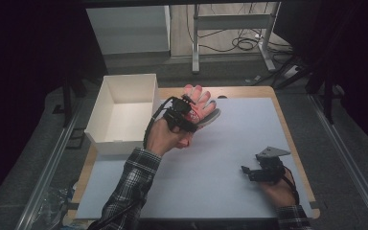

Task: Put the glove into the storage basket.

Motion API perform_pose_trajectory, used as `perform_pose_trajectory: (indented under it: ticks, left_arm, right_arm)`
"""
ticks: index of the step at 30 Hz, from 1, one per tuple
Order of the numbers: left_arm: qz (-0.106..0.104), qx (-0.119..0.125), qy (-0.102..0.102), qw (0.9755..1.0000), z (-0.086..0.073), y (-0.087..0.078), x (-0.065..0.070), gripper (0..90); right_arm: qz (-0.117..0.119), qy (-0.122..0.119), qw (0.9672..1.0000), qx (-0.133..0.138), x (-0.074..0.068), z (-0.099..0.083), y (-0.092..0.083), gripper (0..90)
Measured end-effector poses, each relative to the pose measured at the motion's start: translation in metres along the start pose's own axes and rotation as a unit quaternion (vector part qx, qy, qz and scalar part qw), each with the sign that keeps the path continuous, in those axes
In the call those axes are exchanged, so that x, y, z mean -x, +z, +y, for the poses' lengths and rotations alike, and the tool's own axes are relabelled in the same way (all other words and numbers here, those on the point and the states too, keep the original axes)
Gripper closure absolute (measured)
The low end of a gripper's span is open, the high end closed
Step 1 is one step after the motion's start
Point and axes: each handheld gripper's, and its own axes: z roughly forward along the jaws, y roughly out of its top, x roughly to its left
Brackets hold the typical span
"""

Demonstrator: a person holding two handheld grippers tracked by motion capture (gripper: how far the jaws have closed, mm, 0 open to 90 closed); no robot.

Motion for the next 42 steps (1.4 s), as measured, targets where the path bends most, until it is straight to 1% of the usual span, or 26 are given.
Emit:
perform_pose_trajectory:
  ticks: [1, 2, 3, 4, 5, 10, 11, 12, 13, 16, 27, 30, 34, 38, 42]
  left_arm:
    - [0.0, 0.0, 0.0, 1.0, 0.0, 0.0, 0.0, 51.6]
    - [0.006, -0.002, -0.002, 1.0, 0.002, -0.007, -0.003, 51.6]
    - [0.007, -0.002, -0.004, 1.0, 0.002, -0.011, -0.005, 51.6]
    - [0.007, -0.002, -0.004, 1.0, 0.002, -0.011, -0.005, 51.5]
    - [0.011, -0.001, -0.008, 0.9999, 0.003, -0.018, -0.01, 51.5]
    - [0.021, 0.001, -0.023, 0.9995, 0.003, -0.035, -0.023, 51.5]
    - [0.023, 0.002, -0.023, 0.9995, 0.003, -0.038, -0.025, 51.5]
    - [0.023, 0.002, -0.023, 0.9995, 0.003, -0.038, -0.025, 51.4]
    - [0.027, 0.006, -0.031, 0.9991, 0.002, -0.045, -0.03, 51.4]
    - [0.034, 0.009, -0.038, 0.9986, 0.0, -0.054, -0.037, 51.3]
    - [0.055, 0.018, -0.068, 0.996, -0.011, -0.082, -0.063, 51.2]
    - [0.064, 0.02, -0.079, 0.9946, -0.016, -0.089, -0.071, 51.1]
    - [0.077, 0.023, -0.096, 0.9921, -0.024, -0.099, -0.084, 51.1]
    - [0.089, 0.026, -0.114, 0.9891, -0.035, -0.106, -0.096, 50.9]
    - [0.101, 0.026, -0.131, 0.986, -0.046, -0.109, -0.108, 50.8]
  right_arm:
    - [0.0, -0.001, 1.0, 0.0, 0.0, 0.0, 0.0, 22.3]
    - [0.0, -0.002, 1.0, 0.0, 0.0, 0.0, 0.0, 22.3]
    - [0.0, -0.001, 1.0, -0.001, 0.0, 0.0, 0.0, 22.3]
    - [0.0, -0.001, 1.0, 0.0, 0.0, 0.0, 0.0, 22.3]
    - [0.0, -0.001, 1.0, -0.001, 0.0, 0.0, 0.0, 22.3]
    - [0.0, -0.002, 1.0, 0.0, 0.0, 0.0, 0.0, 22.3]
    - [0.0, -0.002, 1.0, 0.0, 0.0, 0.0, 0.0, 22.3]
    - [0.0, -0.002, 1.0, 0.0, 0.0, 0.0, 0.0, 22.3]
    - [0.0, -0.002, 1.0, 0.0, 0.0, 0.0, 0.0, 22.3]
    - [0.0, -0.001, 1.0, 0.0, 0.0, 0.0, 0.0, 22.3]
    - [0.0, -0.001, 1.0, 0.0, 0.0, 0.0, 0.0, 22.3]
    - [0.0, -0.001, 1.0, 0.0, 0.0, 0.0, 0.0, 22.3]
    - [0.0, -0.001, 1.0, 0.0, 0.0, 0.0, 0.0, 22.3]
    - [-0.001, -0.002, 1.0, 0.0, 0.0, 0.0, 0.0, 22.4]
    - [-0.001, -0.001, 1.0, 0.0, 0.0, 0.0, 0.0, 22.4]
